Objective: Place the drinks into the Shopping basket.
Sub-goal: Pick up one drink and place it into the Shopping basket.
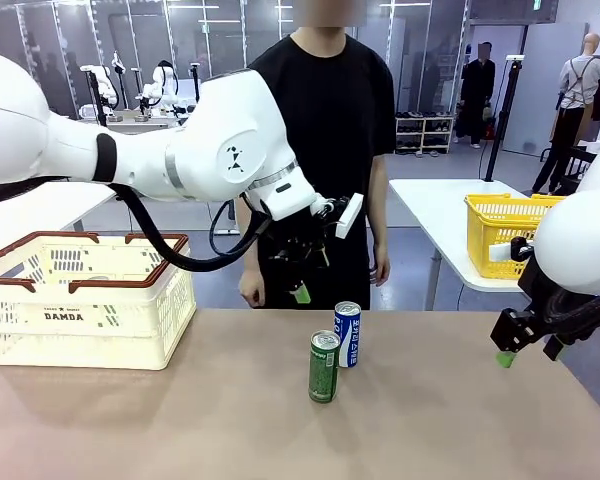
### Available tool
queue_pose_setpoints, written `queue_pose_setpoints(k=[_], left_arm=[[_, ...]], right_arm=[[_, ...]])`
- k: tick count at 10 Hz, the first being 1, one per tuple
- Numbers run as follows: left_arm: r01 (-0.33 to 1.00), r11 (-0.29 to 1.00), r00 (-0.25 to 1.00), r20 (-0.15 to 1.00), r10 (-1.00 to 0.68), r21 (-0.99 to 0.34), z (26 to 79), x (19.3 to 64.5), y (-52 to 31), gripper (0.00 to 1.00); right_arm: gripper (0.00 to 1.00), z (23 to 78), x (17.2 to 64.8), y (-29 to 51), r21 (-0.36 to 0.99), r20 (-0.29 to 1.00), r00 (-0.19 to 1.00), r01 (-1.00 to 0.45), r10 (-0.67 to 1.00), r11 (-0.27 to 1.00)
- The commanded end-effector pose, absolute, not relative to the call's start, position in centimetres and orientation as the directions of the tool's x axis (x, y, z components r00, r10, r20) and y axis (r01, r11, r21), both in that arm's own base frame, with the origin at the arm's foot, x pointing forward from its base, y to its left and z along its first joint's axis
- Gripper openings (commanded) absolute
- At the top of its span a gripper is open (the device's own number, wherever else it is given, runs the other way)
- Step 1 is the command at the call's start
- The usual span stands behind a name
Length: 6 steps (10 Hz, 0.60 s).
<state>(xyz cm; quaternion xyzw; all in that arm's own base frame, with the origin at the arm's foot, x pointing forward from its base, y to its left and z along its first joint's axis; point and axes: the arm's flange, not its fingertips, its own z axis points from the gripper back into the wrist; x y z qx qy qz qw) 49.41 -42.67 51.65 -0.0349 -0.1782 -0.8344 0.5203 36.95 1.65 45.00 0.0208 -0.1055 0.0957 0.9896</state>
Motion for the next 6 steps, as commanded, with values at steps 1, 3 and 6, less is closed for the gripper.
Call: queue_pose_setpoints(k=[1,3,6], left_arm=[[0.917,-0.351,-0.391,0.252,-0.885,0.192,52.57,50.02,-43.52,1.00],[0.899,-0.372,-0.424,0.253,-0.870,0.230,51.68,49.60,-43.02,1.00],[0.899,-0.372,-0.424,0.253,-0.870,0.230,51.68,49.60,-43.02,1.00]], right_arm=[[0.84,45.04,36.88,1.54,0.021,0.214,0.959,-0.194,0.185,0.981],[0.84,45.04,36.88,1.54,0.021,0.214,0.959,-0.194,0.185,0.981],[0.84,45.04,36.88,1.54,0.021,0.214,0.959,-0.194,0.185,0.981]])
